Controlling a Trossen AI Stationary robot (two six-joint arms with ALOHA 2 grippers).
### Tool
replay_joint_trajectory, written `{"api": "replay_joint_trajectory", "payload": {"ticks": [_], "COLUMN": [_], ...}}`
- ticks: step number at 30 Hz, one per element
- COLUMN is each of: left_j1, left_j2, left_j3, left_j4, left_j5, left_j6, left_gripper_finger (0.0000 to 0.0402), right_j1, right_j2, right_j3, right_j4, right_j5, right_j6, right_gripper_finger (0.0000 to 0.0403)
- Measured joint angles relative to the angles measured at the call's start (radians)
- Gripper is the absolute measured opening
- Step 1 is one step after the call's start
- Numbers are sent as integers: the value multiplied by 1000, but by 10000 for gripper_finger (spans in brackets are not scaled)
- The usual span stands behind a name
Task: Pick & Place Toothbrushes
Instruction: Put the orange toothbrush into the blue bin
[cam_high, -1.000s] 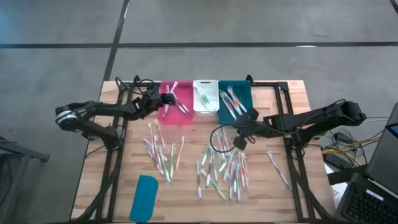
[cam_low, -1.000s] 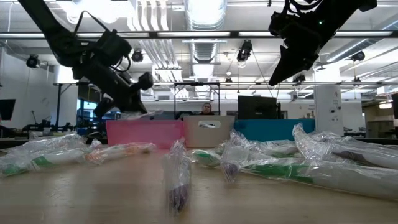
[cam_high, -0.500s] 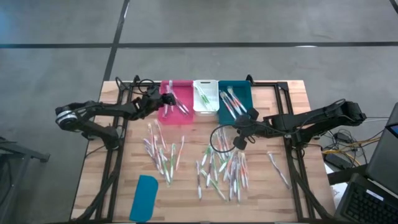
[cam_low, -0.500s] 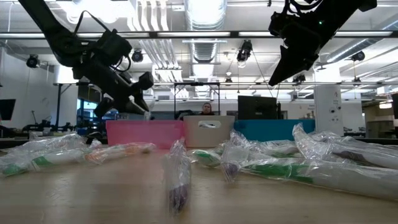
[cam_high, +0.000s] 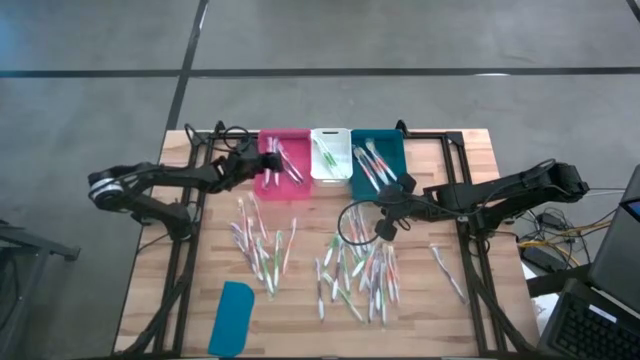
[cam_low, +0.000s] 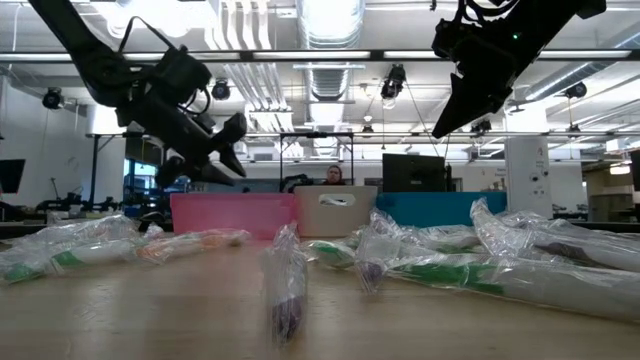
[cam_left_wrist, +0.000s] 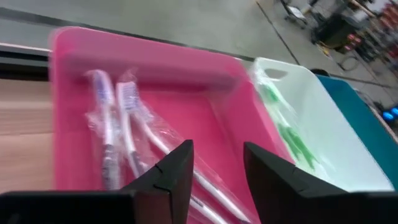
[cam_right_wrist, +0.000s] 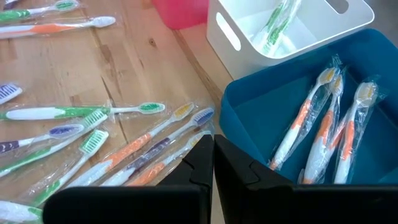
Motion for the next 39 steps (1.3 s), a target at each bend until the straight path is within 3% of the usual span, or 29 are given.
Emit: {"api": "replay_joint_trajectory", "payload": {"ticks": [10,15,20,23,28,35,39], "left_j1": [-37,-135,-290,-373,-448,-483,-484], "left_j2": [-44,-84,-106,-115,-124,-127,-135], "left_j3": [15,24,54,85,152,212,224], "left_j4": [2,2,1,1,5,-1,0], "left_j5": [145,130,11,-65,-78,-78,-77], "left_j6": [73,143,284,382,519,679,722], "left_gripper_finger": [145,143,132,126,122,122,122], "right_j1": [0,3,50,97,215,413,472], "right_j2": [0,0,0,0,1,87,179], "right_j3": [0,13,24,29,29,51,102], "right_j4": [2,0,-19,-48,-123,-228,-328], "right_j5": [-3,-64,-87,-84,-82,-77,-124], "right_j6": [0,44,113,199,415,778,936], "right_gripper_finger": [8,8,8,8,8,8,8]}}
